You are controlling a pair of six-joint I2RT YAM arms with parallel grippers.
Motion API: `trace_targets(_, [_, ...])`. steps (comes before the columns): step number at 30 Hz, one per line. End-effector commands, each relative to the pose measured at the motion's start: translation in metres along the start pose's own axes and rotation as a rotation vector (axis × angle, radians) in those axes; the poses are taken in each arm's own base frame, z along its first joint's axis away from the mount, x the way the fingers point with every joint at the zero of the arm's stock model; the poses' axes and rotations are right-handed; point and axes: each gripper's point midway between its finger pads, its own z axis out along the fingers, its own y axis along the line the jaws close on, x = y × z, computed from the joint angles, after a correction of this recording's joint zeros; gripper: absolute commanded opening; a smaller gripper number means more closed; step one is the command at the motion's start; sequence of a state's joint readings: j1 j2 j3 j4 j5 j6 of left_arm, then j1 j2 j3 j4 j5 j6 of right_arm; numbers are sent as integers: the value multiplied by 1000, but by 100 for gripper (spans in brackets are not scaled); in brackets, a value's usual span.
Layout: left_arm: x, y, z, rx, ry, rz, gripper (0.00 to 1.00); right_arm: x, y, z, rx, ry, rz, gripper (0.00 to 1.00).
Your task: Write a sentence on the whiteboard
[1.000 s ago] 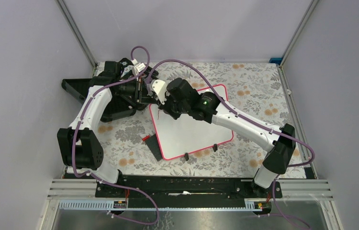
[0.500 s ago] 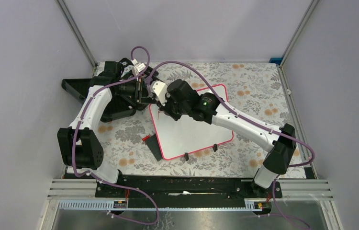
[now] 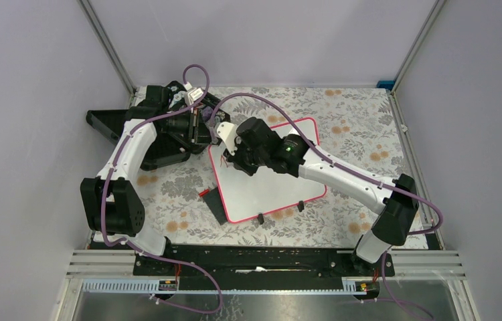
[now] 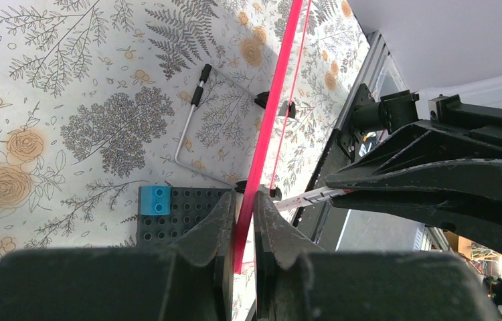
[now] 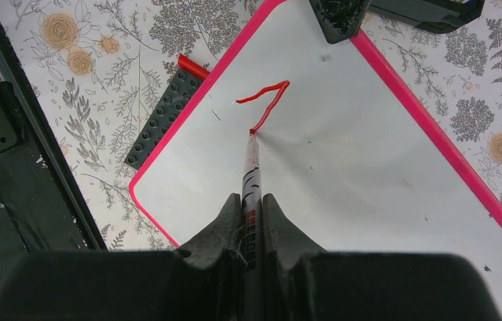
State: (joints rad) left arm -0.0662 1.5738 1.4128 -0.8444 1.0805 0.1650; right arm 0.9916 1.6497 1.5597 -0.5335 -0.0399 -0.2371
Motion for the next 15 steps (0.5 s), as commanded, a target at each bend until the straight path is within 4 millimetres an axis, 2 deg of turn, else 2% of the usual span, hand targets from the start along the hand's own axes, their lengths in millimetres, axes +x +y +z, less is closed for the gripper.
trace_targets(1, [-4,-2,-2,2,-13,25,0,-12,-8,-14,22,-44,12,0])
trace_targets(7, [-4,-2,-2,3,-13,24,0,-22,-17,-15,59,-61,-2,0])
trace_targets(15, [-3,-3,-2,2,-13,26,0,-32,-42,-19,138,-75,-10,0])
